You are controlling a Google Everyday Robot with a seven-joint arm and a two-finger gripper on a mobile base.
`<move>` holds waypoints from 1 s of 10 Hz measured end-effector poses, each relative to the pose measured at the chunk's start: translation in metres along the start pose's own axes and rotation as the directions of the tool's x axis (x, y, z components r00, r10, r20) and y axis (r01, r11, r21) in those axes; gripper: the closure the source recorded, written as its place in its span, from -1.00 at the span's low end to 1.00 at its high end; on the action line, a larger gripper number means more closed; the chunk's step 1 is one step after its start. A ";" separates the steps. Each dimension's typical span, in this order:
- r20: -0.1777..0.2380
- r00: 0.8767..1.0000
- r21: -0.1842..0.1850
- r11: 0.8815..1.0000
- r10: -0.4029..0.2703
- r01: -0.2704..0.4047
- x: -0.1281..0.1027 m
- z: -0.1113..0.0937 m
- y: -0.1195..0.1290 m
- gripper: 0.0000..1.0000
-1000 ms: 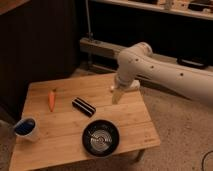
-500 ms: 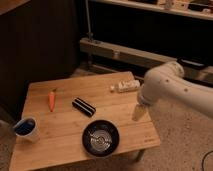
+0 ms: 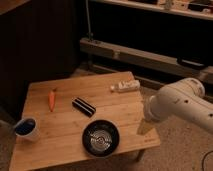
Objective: Move the arm in a circular motion
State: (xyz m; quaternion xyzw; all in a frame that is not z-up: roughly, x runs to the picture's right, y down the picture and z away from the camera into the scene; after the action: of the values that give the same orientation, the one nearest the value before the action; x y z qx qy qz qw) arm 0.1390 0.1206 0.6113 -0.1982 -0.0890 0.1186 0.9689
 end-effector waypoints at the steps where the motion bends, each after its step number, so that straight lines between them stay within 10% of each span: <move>1: 0.020 0.999 0.007 0.999 -0.034 0.034 -0.017 -0.003 0.005 -0.60; 6: 0.153 0.951 0.069 0.963 -0.270 0.262 -0.171 -0.016 0.025 -0.60; 10: 0.244 0.865 0.128 0.899 -0.438 0.419 -0.288 -0.025 0.027 -0.60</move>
State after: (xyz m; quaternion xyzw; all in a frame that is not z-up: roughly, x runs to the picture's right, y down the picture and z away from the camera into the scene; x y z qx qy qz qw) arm -0.1361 0.0595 0.5413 -0.1213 -0.2561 -0.0706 0.9564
